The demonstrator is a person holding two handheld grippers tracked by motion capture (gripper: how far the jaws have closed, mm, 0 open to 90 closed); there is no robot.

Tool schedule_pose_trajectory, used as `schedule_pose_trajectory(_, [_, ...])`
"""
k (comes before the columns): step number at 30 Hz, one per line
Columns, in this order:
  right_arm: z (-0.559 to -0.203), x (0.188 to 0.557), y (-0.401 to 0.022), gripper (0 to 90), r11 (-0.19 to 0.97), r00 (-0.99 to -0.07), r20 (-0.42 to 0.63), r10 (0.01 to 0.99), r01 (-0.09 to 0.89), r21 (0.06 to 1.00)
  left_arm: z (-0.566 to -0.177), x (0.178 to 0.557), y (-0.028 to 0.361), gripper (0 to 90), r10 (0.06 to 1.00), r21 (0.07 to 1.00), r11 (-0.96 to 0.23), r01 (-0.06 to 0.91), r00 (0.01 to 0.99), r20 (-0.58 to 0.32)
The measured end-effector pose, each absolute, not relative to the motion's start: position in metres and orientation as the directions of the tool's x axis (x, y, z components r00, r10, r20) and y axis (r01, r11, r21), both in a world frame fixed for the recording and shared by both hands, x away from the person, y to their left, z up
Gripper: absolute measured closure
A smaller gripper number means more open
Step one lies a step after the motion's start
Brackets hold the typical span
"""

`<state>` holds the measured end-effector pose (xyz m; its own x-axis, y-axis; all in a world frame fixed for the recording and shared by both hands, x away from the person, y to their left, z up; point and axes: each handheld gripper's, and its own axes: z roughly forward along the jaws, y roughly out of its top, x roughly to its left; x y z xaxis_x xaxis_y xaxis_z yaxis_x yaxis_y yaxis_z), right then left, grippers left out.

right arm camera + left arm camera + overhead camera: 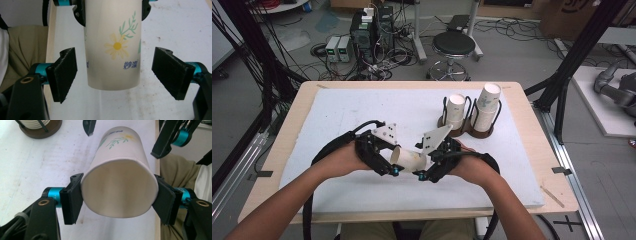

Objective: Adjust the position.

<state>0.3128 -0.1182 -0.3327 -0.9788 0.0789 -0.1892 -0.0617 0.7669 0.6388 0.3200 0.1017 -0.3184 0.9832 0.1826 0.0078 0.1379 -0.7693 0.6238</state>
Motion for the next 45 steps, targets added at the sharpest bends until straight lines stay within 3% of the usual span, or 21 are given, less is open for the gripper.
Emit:
schedule_pose_trajectory(12, [-0.341, 0.314, -0.098, 21.7, 0.830, -0.978, -0.210, 0.019, -0.101, 0.549, -0.316, 0.321, 0.092, 32.5, 0.174, 0.569, -0.812, 0.134, 0.985, 0.017])
schedule_pose_trajectory(19, [-0.345, 0.312, -0.092, 30.5, 0.847, -0.974, -0.226, -0.001, -0.121, 0.517, -0.318, 0.321, 0.090, 32.6, 0.169, 0.545, -0.827, 0.139, 0.986, 0.005])
schedule_pose_trajectory(29, [-0.346, 0.314, -0.092, 36.9, 0.847, -0.976, -0.218, 0.008, -0.109, 0.520, -0.322, 0.321, 0.092, 32.3, 0.173, 0.569, -0.811, 0.139, 0.985, 0.005])
schedule_pose_trajectory(39, [-0.347, 0.315, -0.093, 38.5, 0.853, -0.981, -0.194, 0.015, -0.088, 0.514, -0.326, 0.317, 0.092, 22.2, 0.126, 0.602, -0.794, 0.083, 0.992, 0.030])
schedule_pose_trajectory(45, [-0.349, 0.317, -0.098, 38.7, 0.851, -0.983, -0.180, 0.035, -0.065, 0.520, -0.327, 0.318, 0.098, 21.0, 0.139, 0.637, -0.767, 0.080, 0.989, 0.042])
